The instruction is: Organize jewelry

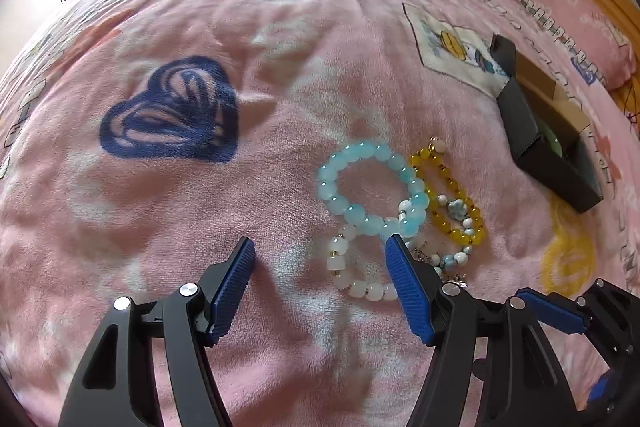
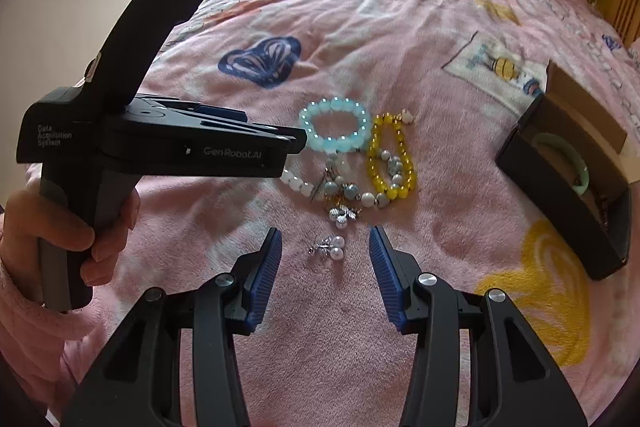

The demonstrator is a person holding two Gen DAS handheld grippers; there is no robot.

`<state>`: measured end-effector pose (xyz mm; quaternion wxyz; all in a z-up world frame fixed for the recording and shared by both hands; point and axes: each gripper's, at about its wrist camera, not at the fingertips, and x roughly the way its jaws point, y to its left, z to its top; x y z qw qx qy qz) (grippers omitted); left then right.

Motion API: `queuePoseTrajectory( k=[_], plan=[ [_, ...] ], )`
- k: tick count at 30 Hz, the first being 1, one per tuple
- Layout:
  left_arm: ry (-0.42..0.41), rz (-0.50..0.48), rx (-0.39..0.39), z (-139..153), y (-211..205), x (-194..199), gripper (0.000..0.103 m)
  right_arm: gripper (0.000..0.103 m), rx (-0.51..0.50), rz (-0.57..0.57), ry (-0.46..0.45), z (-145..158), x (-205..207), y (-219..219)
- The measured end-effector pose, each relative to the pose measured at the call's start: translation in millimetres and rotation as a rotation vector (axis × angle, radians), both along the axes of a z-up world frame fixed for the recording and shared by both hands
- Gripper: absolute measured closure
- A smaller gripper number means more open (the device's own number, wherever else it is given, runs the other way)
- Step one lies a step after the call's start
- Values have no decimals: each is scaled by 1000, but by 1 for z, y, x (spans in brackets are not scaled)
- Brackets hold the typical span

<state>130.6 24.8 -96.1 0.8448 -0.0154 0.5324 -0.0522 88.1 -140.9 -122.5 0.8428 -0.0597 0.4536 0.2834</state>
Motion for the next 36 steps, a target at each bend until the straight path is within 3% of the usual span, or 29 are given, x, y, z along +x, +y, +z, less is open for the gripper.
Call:
queuePoseTrajectory(
  k=[4, 15, 20, 27, 29, 36],
  plan=[
    [0, 28, -42, -8, 7, 0, 35, 58, 9, 3, 22, -9, 1, 1],
    [-21, 63, -51, -19, 6, 8, 35, 58, 21, 21, 37, -22, 2, 8],
    [-38, 83, -10, -18, 7, 3, 53, 60, 30, 15, 33, -26, 5, 10],
    [-56, 65, 33, -16, 3, 1, 65, 70, 25, 2, 19, -25, 5, 9],
    [-60, 63, 26, -15, 3, 1, 76, 72, 30, 3, 21, -25, 5, 9],
    [-56, 50, -12, -11, 7, 1, 87, 78, 31, 5, 20, -24, 5, 8]
  ],
)
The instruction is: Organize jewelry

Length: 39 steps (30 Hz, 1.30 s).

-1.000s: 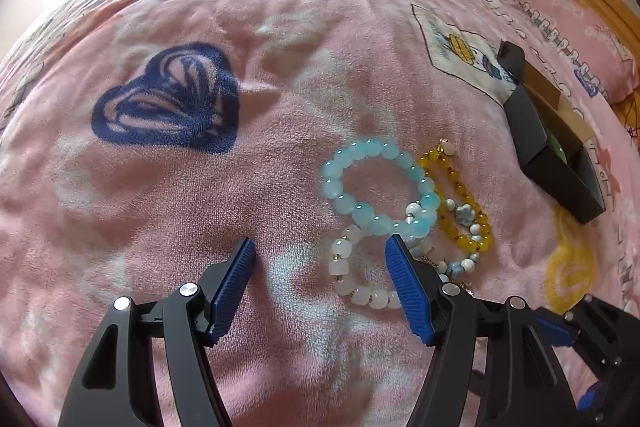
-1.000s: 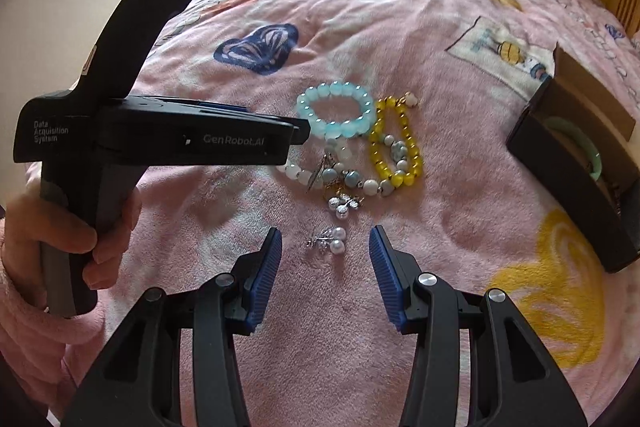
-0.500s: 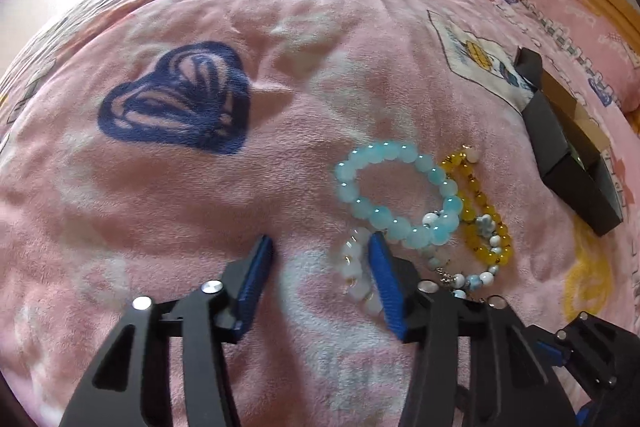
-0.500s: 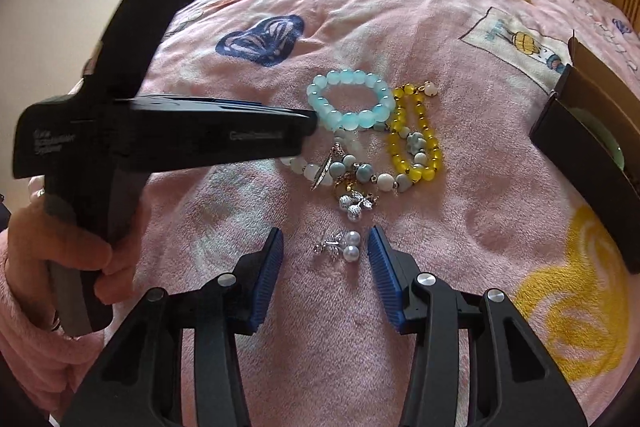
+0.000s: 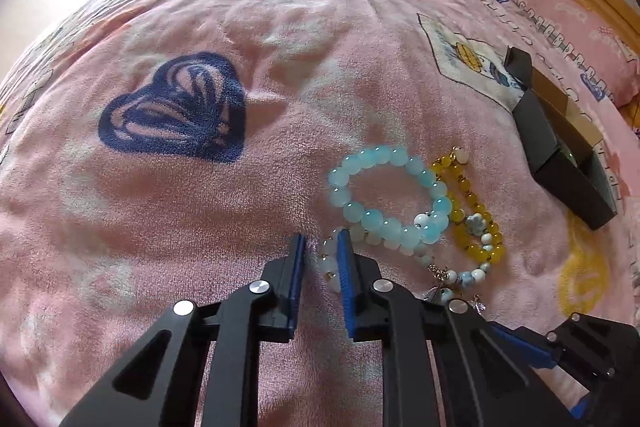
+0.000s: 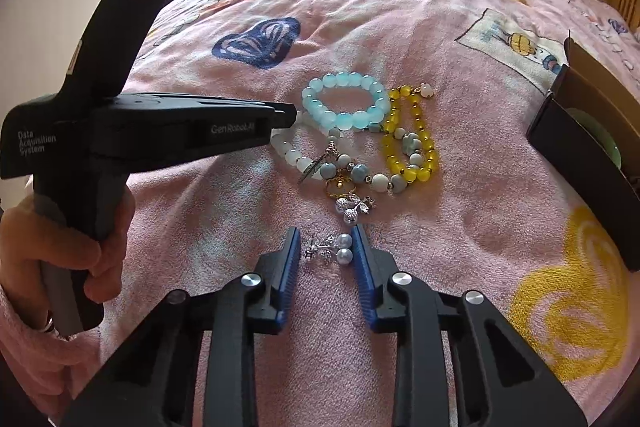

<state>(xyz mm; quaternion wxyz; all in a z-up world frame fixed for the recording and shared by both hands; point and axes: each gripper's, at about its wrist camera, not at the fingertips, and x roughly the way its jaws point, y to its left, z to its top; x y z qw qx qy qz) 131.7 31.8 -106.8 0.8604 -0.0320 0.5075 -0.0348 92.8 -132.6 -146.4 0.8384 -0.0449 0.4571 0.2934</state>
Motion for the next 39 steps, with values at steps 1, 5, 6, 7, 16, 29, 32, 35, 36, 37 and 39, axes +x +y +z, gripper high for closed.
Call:
queuePoseTrajectory(
  k=[1, 5, 6, 7, 16, 29, 32, 35, 36, 37, 39],
  plan=[
    [-1, 1, -5, 1, 0, 0, 88, 79, 2, 1, 1, 1, 0, 0],
    [-6, 6, -13, 5, 2, -1, 101, 82, 12, 4, 3, 3, -1, -1],
    [-7, 7, -13, 7, 3, -1, 101, 82, 16, 5, 3, 4, -1, -1],
    [-6, 4, -25, 8, 5, -1, 102, 82, 19, 5, 3, 5, -2, -2],
    [45, 30, -124, 3, 19, 4, 102, 82, 20, 9, 16, 3, -1, 0],
    [-37, 29, -18, 23, 9, -4, 49, 82, 28, 4, 37, 0, 1, -1],
    [-25, -2, -36, 22, 6, -2, 49, 82, 28, 3, 38, 0, 1, -1],
    [9, -25, -116, 16, 5, 2, 49, 82, 28, 2, 37, 0, 1, -1],
    [20, -30, -127, 13, 4, 4, 49, 82, 28, 2, 38, 0, 1, -1],
    [27, -31, -129, 10, 3, 5, 49, 82, 30, 1, 40, 1, 1, -1],
    [47, -29, -97, 2, 2, 9, 56, 82, 33, -2, 44, 1, 2, -2]
  ],
)
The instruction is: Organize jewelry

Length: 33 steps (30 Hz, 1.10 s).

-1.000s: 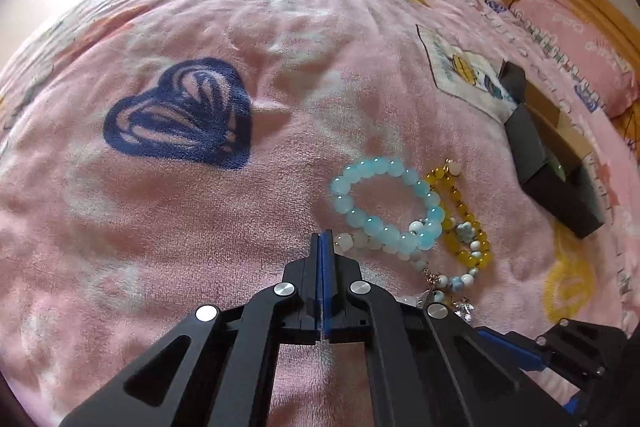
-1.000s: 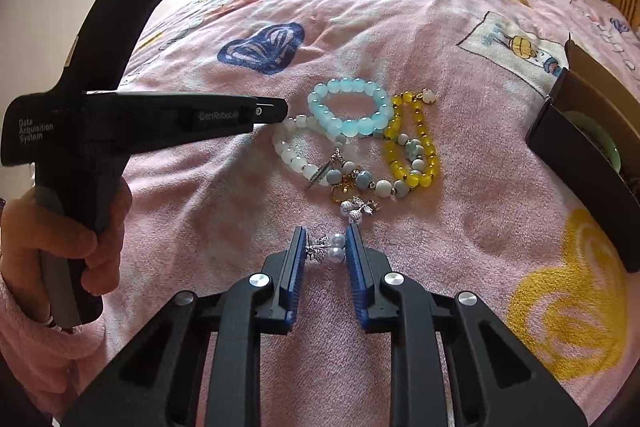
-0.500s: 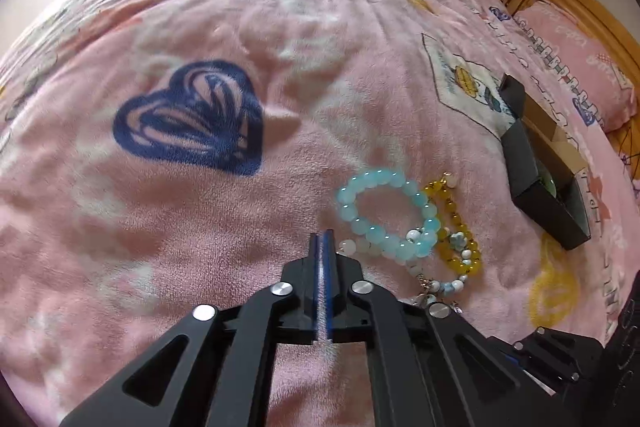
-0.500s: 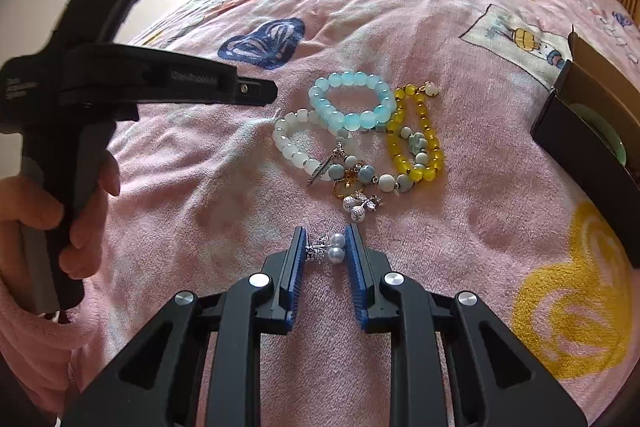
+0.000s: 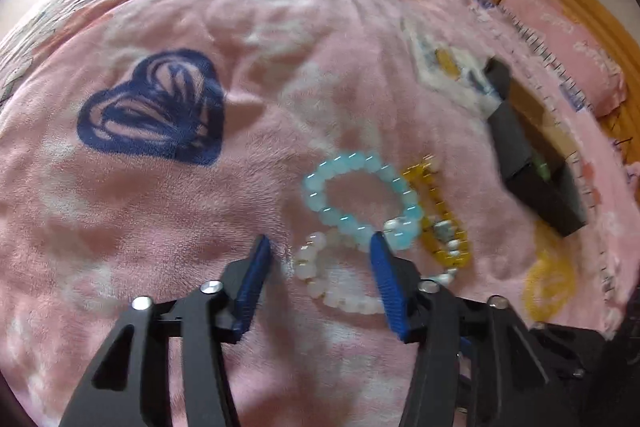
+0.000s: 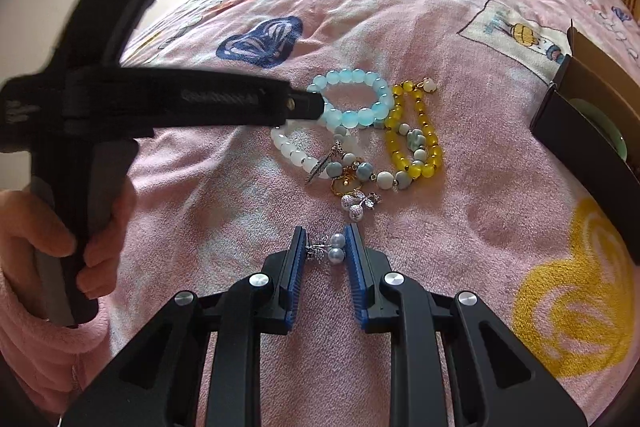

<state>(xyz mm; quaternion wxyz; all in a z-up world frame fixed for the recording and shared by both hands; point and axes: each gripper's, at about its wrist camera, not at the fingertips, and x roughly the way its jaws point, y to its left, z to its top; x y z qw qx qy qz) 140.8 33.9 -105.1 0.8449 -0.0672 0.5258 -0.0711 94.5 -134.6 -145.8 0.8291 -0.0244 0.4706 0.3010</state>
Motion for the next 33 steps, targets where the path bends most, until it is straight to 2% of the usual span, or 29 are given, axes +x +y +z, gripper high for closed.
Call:
queuePoseTrajectory(
  k=[5, 10, 12, 13, 15, 26, 28, 30, 33],
  plan=[
    [11, 3, -24, -8, 5, 3, 62, 82, -1, -2, 1, 0, 0, 0],
    [-10, -16, 23, -12, -4, 6, 66, 81, -8, 1, -2, -1, 0, 0],
    [-21, -15, 42, -12, -3, 5, 74, 81, -12, 3, -6, -1, -1, 0],
    [-29, -12, 60, -10, -4, 4, 83, 81, -11, 3, -6, -1, -1, 0],
    [-31, -10, 63, -6, -4, 2, 88, 81, -11, 2, -6, -1, -1, 2],
    [-69, -1, 58, 18, -5, -16, 90, 81, -5, 0, -9, 3, 0, 1],
    [-73, 0, 46, 22, -5, -19, 94, 81, 1, 0, -9, 5, 0, 0],
    [-77, -6, 21, 27, -4, -23, 102, 82, 1, 2, -13, 8, 0, -2],
    [-93, -20, 19, 34, -7, -28, 102, 82, 10, 3, -16, 12, -1, -5]
  ],
)
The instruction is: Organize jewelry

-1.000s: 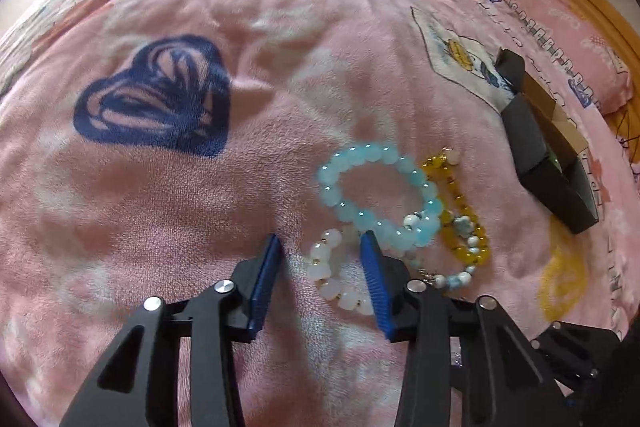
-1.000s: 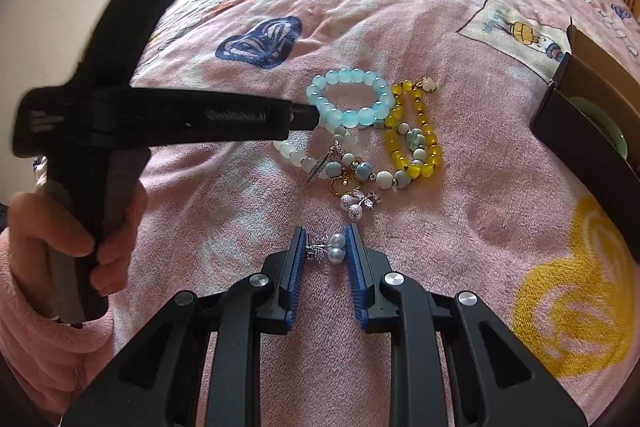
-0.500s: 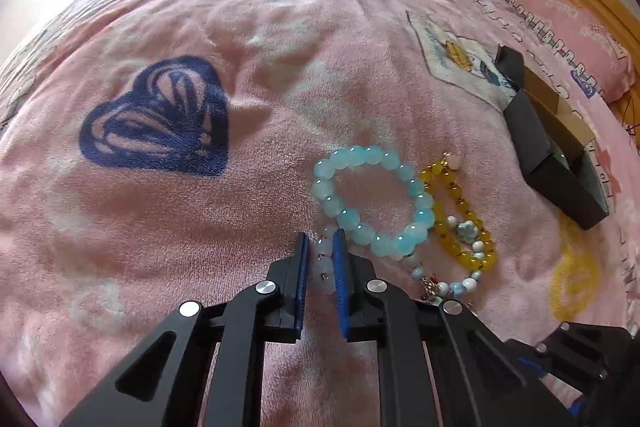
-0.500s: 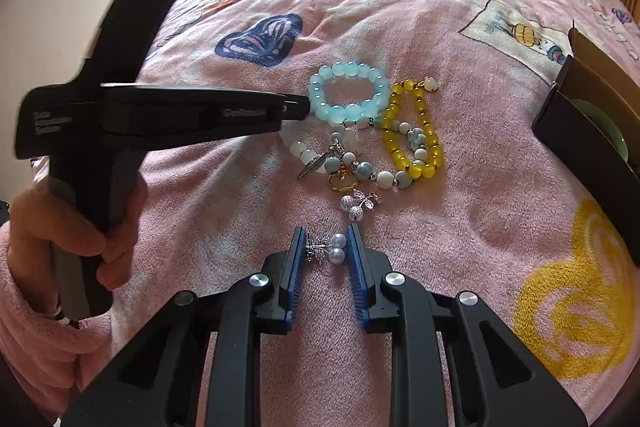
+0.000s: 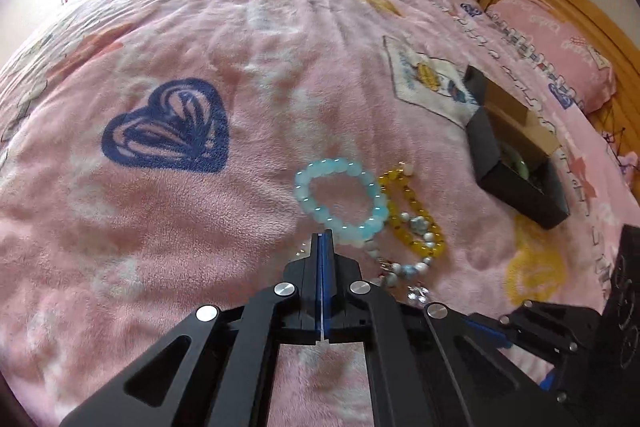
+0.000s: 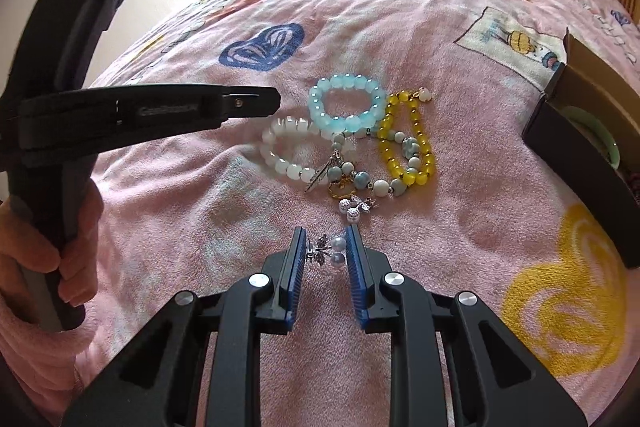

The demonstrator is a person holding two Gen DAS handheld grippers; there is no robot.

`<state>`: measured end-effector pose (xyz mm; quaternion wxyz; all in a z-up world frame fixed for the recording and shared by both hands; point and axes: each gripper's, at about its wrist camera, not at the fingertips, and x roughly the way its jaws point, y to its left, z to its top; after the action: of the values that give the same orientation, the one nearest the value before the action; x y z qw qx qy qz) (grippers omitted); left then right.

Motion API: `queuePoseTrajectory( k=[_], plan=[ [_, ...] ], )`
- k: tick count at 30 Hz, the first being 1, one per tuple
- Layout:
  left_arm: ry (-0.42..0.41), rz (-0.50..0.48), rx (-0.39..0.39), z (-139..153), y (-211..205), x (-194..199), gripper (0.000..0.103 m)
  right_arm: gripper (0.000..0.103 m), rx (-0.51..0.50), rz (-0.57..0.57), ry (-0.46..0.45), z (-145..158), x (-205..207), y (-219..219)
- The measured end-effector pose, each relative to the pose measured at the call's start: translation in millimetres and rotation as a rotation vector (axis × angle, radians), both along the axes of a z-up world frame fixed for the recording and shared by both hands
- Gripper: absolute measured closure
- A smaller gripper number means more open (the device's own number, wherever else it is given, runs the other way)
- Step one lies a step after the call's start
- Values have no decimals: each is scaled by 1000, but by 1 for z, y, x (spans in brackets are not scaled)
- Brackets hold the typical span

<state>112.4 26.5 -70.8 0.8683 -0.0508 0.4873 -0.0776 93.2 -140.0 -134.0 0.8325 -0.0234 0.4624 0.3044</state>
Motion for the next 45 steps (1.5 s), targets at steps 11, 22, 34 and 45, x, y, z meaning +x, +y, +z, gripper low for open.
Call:
queuePoseTrajectory(
  k=[11, 22, 34, 45],
  plan=[
    [80, 49, -65, -16, 11, 9, 78, 82, 24, -25, 7, 5, 3, -12],
    [106, 51, -104, -24, 9, 9, 59, 82, 26, -24, 10, 6, 3, -12],
    [107, 70, -62, -42, 13, 17, 86, 82, 19, -24, 15, 4, 4, -14],
    [50, 36, -102, -16, 9, 8, 92, 82, 59, -58, -11, 22, 9, -35]
  ],
)
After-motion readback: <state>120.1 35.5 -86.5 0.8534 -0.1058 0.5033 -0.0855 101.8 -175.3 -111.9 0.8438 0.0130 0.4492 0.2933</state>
